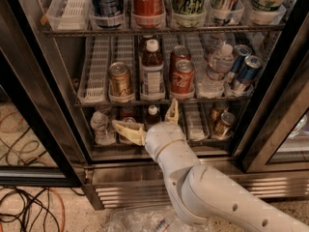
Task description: Pick orange can from middle shelf of fridge
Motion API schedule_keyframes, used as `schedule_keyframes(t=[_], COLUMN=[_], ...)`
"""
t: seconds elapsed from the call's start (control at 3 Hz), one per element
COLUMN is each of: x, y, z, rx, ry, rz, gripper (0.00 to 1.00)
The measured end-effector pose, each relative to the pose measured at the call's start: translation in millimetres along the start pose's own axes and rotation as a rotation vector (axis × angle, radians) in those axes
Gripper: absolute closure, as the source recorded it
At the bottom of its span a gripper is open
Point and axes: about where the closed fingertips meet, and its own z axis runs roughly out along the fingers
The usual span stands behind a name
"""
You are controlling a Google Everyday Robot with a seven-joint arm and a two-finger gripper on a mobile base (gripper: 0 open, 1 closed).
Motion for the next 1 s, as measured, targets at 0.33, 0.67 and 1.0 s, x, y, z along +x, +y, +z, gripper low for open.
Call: schedule_keyframes(t=[0.33,0.67,1.0], x=[-0.1,-0.5,-4.2], y=[-16.6,-16.9,-12.2], z=[21.6,21.9,20.2], rx=[-0.026,-0.026,-0.040], ry=[-0.003,-0.004,-0.019], rz=[-0.020,-0.020,-0.022], gripper=[0.00,0.00,0.00])
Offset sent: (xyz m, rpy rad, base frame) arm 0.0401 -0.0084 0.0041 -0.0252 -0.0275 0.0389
